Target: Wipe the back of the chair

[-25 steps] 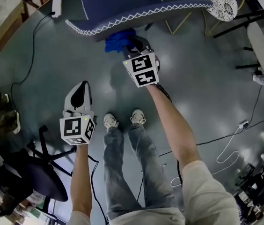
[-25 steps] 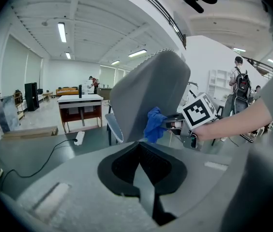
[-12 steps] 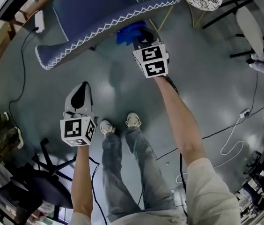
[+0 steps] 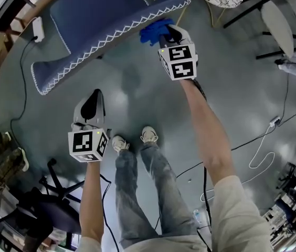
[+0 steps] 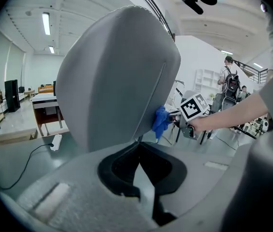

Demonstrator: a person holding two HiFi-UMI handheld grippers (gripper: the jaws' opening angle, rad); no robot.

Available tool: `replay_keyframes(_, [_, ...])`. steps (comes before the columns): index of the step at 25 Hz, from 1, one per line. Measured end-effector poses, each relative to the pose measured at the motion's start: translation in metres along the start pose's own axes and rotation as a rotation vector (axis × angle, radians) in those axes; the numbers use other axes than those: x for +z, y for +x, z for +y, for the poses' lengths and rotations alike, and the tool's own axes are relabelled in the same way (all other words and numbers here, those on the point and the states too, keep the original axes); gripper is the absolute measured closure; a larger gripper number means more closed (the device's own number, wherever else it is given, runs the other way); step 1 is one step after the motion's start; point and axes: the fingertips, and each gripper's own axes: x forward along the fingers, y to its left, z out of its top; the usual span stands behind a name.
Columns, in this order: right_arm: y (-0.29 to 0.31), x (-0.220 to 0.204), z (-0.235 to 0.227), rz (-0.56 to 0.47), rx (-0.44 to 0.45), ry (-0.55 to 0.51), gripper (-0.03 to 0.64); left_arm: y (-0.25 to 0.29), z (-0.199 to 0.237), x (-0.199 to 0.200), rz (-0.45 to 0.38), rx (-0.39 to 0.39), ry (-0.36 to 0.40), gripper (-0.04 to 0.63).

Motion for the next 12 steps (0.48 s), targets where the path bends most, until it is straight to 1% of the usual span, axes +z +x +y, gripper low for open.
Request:
replay_keyframes(3, [-0.002,-0.002,-0.004,0.002,-0.013,-0.008,0.571,-0.001,0.005,-0.001,-0.002,0.004,-0.002,0.591])
replay_keyframes(6, [-0.007,-0.008,0.004,0.008,-0.014,-0.016,0.571,-0.006,0.009,-0.002,-0.004,0.007,-0.002,0.591])
replay_keyframes(12, [-0.020,-0.019,0.041,0.020,0.012,-0.004,0.571,-0.027,0.024,-0.009,-0.013,0.033,-0.011,0.591])
